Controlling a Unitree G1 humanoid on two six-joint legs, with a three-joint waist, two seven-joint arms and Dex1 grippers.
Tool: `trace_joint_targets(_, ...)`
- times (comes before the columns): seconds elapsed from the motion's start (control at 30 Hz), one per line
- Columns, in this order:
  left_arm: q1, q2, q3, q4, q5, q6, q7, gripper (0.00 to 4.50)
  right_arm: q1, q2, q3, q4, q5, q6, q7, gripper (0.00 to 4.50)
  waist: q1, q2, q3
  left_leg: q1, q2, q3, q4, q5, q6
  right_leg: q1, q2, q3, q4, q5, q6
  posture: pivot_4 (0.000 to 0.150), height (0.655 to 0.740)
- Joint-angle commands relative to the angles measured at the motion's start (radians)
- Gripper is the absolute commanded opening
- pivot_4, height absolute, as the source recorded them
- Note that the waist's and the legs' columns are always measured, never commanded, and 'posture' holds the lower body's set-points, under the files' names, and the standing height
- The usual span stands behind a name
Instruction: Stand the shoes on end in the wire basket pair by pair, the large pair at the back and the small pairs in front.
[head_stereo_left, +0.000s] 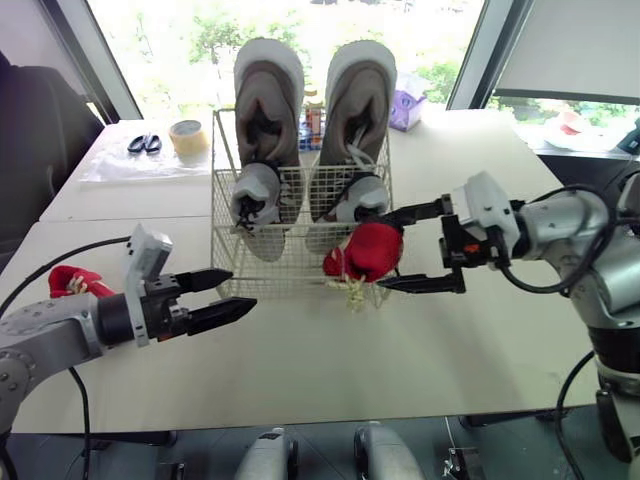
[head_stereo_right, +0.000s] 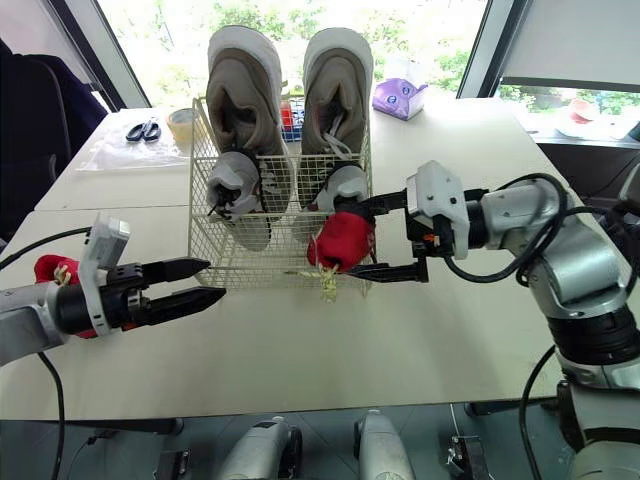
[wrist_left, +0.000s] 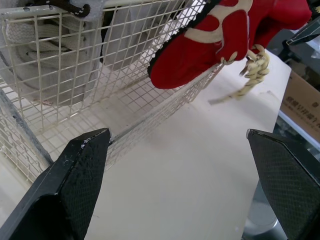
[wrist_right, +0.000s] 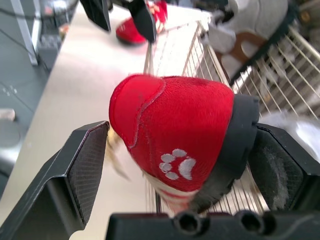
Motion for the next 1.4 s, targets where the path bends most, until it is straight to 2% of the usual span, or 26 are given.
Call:
trace_joint_targets(0.03, 0.012, 0.016, 0.012, 0.017, 0.011, 0.018, 0.002, 4.5, 0.001, -0.031, -0.033, -0.018, 0.007, -0.011, 0.019, 4.44, 0.0, 0.0, 0.0, 0.0, 0.0, 0.0, 0.0, 0.0, 0.0, 0.0, 0.0, 0.0, 0.0, 0.0, 0.0, 0.15, 0.74)
trace_joint_targets(0.23, -0.001, 0.008, 0.002, 0.025, 0.01, 0.019, 0.012, 4.5, -0.036, -0.002, -0.025, 0.004, -0.019, -0.039, -0.029, 4.44, 0.0, 0.0, 0.0, 0.0, 0.0, 0.0, 0.0, 0.0, 0.0, 0.0, 0.0, 0.0, 0.0, 0.0, 0.0, 0.15, 0.74)
trace_joint_targets(0.47, -0.028, -0.003, -0.01, 0.021, 0.002, 0.031, 0.03, 4.5, -0.083, 0.054, 0.024, 0.108, -0.176, -0.259, -0.046, 4.44, 0.002, 0.0, 0.0, 0.0, 0.0, 0.0, 0.0, 0.0, 0.0, 0.001, 0.0, 0.0, 0.0, 0.0, 0.0, 0.15, 0.74)
trace_joint_targets(0.87, -0.02, 0.002, 0.033, 0.025, -0.037, 0.041, 0.061, 4.5, -0.184, 0.08, -0.095, 0.05, 0.105, 0.039, -0.082, 4.44, 0.0, 0.0, 0.0, 0.0, 0.0, -0.001, 0.0, 0.0, 0.0, 0.001, 0.0, 0.0, 0.0, 0.0, 0.0, 0.15, 0.74)
trace_joint_targets(1.03, -0.045, 0.051, 0.187, 0.133, -0.231, 0.089, 0.075, 4.5, -0.279, 0.097, -0.13, 0.046, 0.181, 0.117, -0.126, 4.44, -0.003, 0.0, 0.0, 0.0, 0.0, -0.001, 0.0, 0.0, 0.0, 0.0, 0.0, 0.0, 0.0, 0.0, 0.0, 0.15, 0.74)
trace_joint_targets(1.17, -0.119, 0.136, 0.325, 0.335, -0.238, 0.097, 0.207, 4.5, -0.36, 0.098, -0.148, 0.072, 0.256, 0.194, -0.136, 4.44, -0.003, 0.0, 0.001, -0.001, 0.0, -0.001, 0.0, 0.0, 0.0, -0.002, 0.0, -0.001, 0.001, 0.0, 0.0, 0.15, 0.74)
trace_joint_targets(1.23, -0.151, 0.193, 0.35, 0.419, -0.157, 0.104, 0.288, 4.5, -0.388, 0.095, -0.156, 0.082, 0.297, 0.232, -0.126, 4.44, -0.003, 0.0, 0.001, -0.001, 0.0, -0.001, -0.001, 0.0, 0.0, -0.002, 0.0, -0.001, 0.0, 0.0, 0.0, 0.15, 0.74)
trace_joint_targets(1.33, -0.225, 0.325, 0.313, 0.616, -0.045, 0.176, 0.402, 4.5, -0.408, 0.079, -0.133, 0.079, 0.297, 0.236, -0.079, 4.44, -0.003, -0.002, 0.001, -0.001, 0.0, -0.001, -0.001, 0.0, 0.0, -0.002, 0.0, -0.001, 0.0, 0.0, 0.0, 0.15, 0.74)
trace_joint_targets(1.37, -0.266, 0.357, 0.267, 0.687, 0.019, 0.196, 0.481, 4.5, -0.408, 0.069, -0.115, 0.074, 0.295, 0.241, -0.051, 4.44, -0.002, -0.002, 0.001, -0.001, 0.0, -0.001, -0.001, 0.0, 0.0, -0.002, 0.001, -0.001, 0.0, 0.0, 0.0, 0.15, 0.74)
trace_joint_targets(1.4, -0.347, 0.359, 0.228, 0.786, 0.066, 0.252, 0.619, 4.5, -0.406, 0.058, -0.102, 0.071, 0.3, 0.253, -0.019, 4.44, -0.003, -0.002, 0.001, -0.001, 0.0, -0.001, -0.001, 0.0, 0.0, -0.002, 0.001, -0.002, 0.0, 0.0, 0.0, 0.15, 0.74)
